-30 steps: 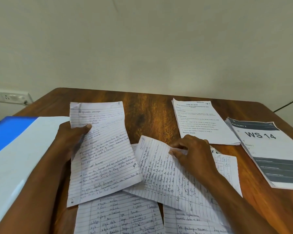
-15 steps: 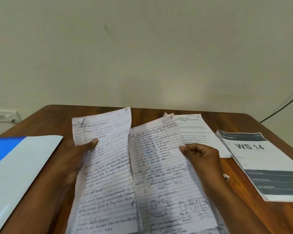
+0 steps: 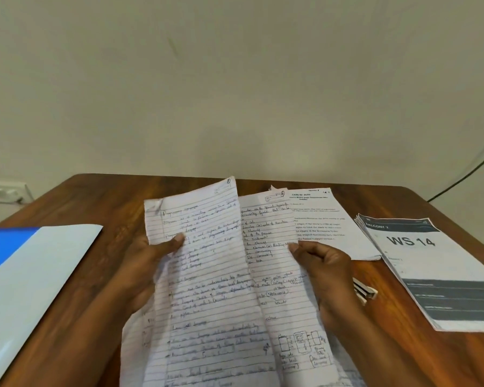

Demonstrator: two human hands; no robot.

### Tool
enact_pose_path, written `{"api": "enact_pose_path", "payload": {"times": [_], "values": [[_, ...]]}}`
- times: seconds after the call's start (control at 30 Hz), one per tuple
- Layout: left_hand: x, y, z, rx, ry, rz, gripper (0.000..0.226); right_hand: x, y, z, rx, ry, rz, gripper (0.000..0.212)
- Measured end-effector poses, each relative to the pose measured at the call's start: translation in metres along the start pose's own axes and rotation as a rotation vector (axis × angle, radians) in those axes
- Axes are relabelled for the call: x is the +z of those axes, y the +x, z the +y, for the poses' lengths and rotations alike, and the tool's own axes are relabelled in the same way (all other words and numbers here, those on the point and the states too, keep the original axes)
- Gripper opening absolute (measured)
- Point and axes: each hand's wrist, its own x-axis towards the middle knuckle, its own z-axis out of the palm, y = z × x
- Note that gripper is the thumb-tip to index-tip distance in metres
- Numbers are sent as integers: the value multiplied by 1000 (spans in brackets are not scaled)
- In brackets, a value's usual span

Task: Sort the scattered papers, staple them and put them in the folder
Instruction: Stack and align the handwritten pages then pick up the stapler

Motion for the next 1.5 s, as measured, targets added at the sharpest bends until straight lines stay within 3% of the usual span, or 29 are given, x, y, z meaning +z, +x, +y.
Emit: {"api": "enact_pose_path", "payload": {"times": [0.1, 0.2, 0.3, 0.73, 0.93, 1.0, 1.07, 1.17, 1.37, 1.5], "values": [[5, -6, -4, 5, -33, -77, 68, 9, -9, 5, -38, -3, 14, 14], [13, -13, -3, 40, 36, -71, 27, 20, -17, 9, -64, -11, -5, 11], [21, -17, -5, 52, 137, -50, 18, 29, -26, 15, -61, -41, -48, 8], [32, -23, -9, 143, 268, 47, 20, 32, -32, 28, -146, -279, -144, 15], [30, -18, -20, 164, 204, 140, 27, 35, -37, 23, -113, -241, -225, 34], [29, -16, -19, 201, 202, 168, 42, 37, -38, 25, -166, -335, -256, 22], [27, -13, -21, 216, 197, 184, 72, 38, -38, 30, -193, -437, -270, 13], [25, -11, -18, 140, 189, 189, 91, 37, -41, 33, -221, -460, -277, 18], [27, -15, -6, -218, -184, -125, 51, 32, -33, 35, -186, -410, -270, 21], [28, -15, -11, -219, -209, -123, 49, 27, -30, 21, -159, -435, -320, 14]]}}
